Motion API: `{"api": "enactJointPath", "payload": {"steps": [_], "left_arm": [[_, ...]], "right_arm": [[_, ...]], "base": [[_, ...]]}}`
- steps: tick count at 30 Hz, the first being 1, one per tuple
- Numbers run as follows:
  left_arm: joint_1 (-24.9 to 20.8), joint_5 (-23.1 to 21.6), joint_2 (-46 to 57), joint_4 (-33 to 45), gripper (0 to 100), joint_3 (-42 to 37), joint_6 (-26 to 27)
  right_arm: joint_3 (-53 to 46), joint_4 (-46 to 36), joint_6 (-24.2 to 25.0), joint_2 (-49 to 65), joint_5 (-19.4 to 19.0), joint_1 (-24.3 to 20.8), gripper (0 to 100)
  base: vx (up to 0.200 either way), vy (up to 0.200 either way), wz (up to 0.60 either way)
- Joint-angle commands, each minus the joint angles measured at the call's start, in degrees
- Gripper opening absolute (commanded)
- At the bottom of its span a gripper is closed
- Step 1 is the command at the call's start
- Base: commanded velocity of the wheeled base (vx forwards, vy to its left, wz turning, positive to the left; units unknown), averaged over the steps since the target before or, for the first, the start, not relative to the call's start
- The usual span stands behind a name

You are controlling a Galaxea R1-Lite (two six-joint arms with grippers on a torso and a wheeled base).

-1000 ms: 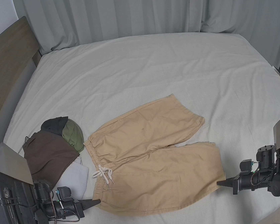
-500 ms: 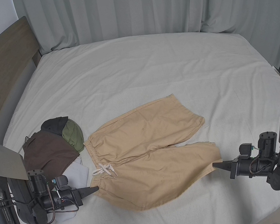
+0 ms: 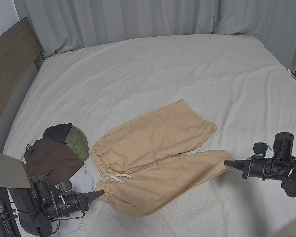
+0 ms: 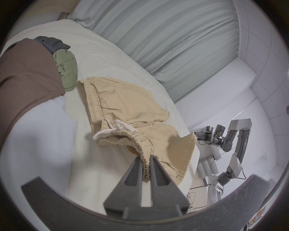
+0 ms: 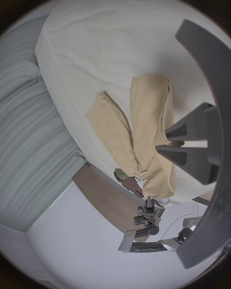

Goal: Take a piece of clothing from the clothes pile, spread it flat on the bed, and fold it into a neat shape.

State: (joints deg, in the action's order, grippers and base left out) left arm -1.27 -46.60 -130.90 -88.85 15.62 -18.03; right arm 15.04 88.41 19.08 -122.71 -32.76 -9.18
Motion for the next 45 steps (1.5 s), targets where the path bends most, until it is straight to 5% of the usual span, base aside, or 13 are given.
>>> {"api": "enactJointPath", "payload": {"steps": [1, 45], "left_arm": [[0.1, 0.0, -0.2, 0.0, 0, 0.6, -0.1], [0.8, 1.9, -0.1, 0.0, 0, 3.2, -0.8]], "right_arm": [[1.2, 0.0, 0.3, 0.5, 0.3, -0.7, 0], [8.0, 0.1, 2.5, 2.2, 4.7, -1.5, 0]], "base": [[0.0, 0.0, 0.0], [0.0, 0.0, 0.0]]}}
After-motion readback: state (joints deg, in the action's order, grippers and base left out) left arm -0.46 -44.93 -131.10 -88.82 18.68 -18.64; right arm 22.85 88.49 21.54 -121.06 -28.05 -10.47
